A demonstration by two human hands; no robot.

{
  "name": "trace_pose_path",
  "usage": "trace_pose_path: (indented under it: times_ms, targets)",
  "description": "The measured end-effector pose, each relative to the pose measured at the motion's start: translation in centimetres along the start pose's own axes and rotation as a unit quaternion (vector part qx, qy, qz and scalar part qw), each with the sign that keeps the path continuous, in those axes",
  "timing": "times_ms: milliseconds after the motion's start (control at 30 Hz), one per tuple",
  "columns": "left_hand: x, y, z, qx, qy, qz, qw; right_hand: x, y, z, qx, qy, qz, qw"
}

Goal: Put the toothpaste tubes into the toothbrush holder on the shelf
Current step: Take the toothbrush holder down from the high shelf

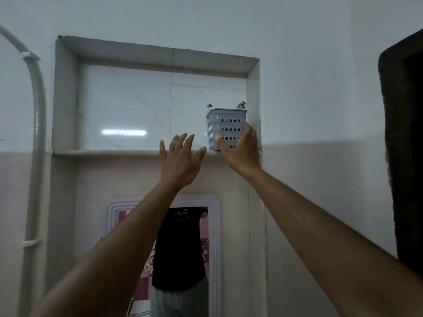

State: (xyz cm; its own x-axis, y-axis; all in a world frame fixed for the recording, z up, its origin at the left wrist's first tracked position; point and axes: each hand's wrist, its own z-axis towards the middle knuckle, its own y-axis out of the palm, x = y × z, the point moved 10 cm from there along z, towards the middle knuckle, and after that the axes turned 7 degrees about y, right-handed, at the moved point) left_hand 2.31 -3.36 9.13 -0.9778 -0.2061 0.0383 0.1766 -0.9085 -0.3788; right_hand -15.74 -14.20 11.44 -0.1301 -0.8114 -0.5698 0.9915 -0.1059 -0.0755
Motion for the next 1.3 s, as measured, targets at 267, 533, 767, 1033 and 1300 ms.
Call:
trace_pose_path:
  times_ms: [267, 533, 767, 1033, 1300]
  targets:
    - [-0.8, 0.9, 0.1, 0.04, -0.005, 0.045, 0.998, 0.4, 2.5, 2.0, -0.049, 0.046, -0.027, 0.997]
    - [-0.8, 0.8, 0.1, 0.015, -0.018, 0.034, 0.999, 0.2, -0.9, 0.9, 0.035, 0.032, -0.019, 0.999]
    - [0.4, -0.9, -0.8, 0.016, -0.016, -0.045, 0.999, -0.7, -4.2, -0.7, 0.052, 0.019, 0.018, 0.998]
    - [3.3, -4.1, -6.1, 0.021, -0.008, -0.077, 0.997, 0.4, -9.0, -7.1, 0.058, 0.03, 0.037, 0.997]
    - [7.8, -4.7, -17.6, -0.053, -0.048, -0.1, 0.992, 5.1, -12.6, -17.8, 0.006, 0.07, 0.035, 0.997]
